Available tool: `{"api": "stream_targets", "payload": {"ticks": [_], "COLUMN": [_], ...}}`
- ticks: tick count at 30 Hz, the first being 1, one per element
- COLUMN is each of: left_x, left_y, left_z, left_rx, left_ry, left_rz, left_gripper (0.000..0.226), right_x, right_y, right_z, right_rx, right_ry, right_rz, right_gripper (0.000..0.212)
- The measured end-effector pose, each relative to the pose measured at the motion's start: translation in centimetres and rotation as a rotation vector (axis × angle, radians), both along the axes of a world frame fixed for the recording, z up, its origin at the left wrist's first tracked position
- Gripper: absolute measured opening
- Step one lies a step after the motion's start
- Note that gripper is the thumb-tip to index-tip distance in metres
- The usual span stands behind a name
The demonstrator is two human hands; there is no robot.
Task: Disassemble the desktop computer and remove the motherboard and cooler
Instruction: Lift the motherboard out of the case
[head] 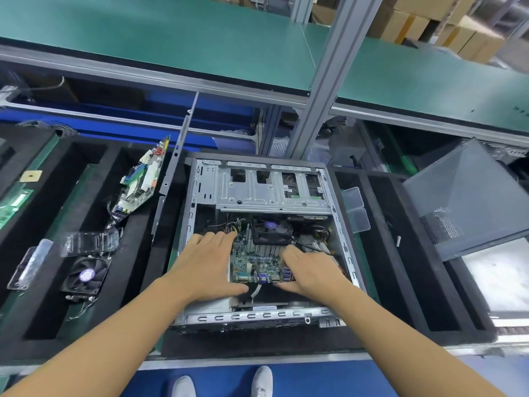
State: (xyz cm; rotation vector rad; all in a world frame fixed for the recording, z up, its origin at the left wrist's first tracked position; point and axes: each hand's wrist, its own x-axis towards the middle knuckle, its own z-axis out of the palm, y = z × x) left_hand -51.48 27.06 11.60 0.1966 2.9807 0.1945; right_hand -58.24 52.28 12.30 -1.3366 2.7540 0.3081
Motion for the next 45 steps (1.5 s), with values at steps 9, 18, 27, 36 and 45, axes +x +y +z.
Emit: {"api": "stream_targets", "payload": {"ticks": [9, 18, 27, 36, 45], "left_x": [-0.2, 0.1, 0.3, 0.1, 0.1], "left_y": [0.0, 0.1, -0.1, 0.3, -0.7], "left_z": [-0.1, -0.5, -0.2, -0.1, 0.6], "left_rx": [0.021, 0.026, 0.050, 0.106, 0.191], "left_ry": [0.035, 0.088, 0.046, 0.059, 0.090], "left_rz": [-0.008, 0.011, 0.015, 0.117, -0.051], "left_gripper": [0.098, 0.090, 0.096, 0.048, 0.059], "right_x": [0.1, -0.5, -3.4, -3.9, -3.2], "right_y": [-0.4, -0.5, -1.1, -0.7, 0.6], "right_z": [-0.3, -1.5, -1.3, -0.6, -0.4], "right_rx": [-0.009, 0.056, -0.122, -0.158, -0.190], "right_ry": [-0.202, -0.070, -0.122, -0.270, -0.333], "right_rz": [0.093, 0.156, -0.011, -0.057, -0.079], "right_gripper": [0.049, 0.055, 0.067, 0.046, 0.043]}}
